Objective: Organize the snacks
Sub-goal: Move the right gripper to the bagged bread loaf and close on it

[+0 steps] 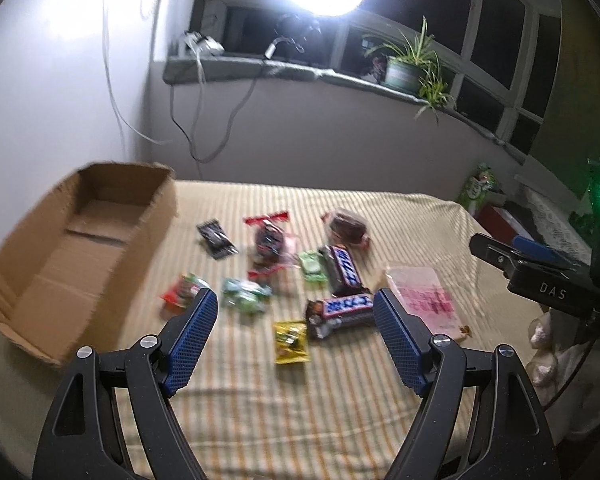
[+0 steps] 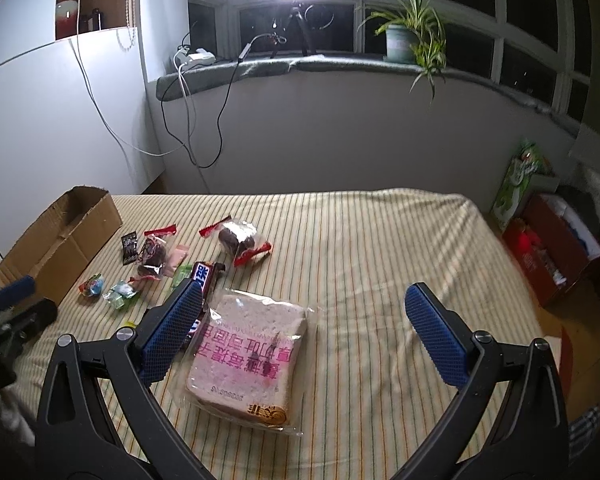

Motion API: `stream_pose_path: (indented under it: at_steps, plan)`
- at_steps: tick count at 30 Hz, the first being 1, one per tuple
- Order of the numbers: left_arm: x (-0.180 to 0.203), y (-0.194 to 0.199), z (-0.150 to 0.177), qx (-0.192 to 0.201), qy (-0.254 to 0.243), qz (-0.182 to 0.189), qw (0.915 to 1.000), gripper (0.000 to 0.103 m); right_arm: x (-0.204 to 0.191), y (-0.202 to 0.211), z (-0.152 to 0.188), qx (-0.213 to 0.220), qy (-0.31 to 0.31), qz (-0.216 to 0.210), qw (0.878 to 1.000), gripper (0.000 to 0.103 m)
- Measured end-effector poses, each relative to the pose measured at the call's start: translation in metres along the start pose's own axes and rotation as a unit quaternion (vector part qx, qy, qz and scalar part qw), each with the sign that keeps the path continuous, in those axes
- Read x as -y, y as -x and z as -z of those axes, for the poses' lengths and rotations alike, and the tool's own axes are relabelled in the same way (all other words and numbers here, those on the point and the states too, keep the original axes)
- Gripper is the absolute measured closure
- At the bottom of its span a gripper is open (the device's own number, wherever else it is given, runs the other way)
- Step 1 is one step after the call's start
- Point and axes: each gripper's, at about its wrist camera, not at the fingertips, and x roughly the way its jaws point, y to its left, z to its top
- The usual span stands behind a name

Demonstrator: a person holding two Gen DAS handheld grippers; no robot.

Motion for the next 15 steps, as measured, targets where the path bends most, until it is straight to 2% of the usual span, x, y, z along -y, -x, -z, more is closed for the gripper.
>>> stream_pose_path:
  at_steps: [2, 6, 11, 15]
  plan:
    - [0.004, -0.006, 0.002, -0.011, 0.002, 0.011, 0.9999, 0.023, 0.005, -0.005, 0.003, -0.012, -0.007, -0.013, 1.000, 0.009]
    - [0.013, -0.020, 0.003, -0.034, 0.005, 0.040, 0.9986, 0.024, 0.016, -0.020, 0.011, -0.048, -0.030, -0.043, 0.997, 0.013]
    - [0.021, -0.034, 0.007, -0.062, 0.016, 0.084, 0.9944, 0.025, 0.028, -0.039, 0.022, -0.095, -0.063, -0.104, 0.988, 0.029]
    - [0.031, -0.046, 0.012, -0.087, 0.020, 0.118, 0.9890, 0.036, 0.032, -0.050, 0.033, -0.124, -0.084, -0.145, 0.978, 0.044]
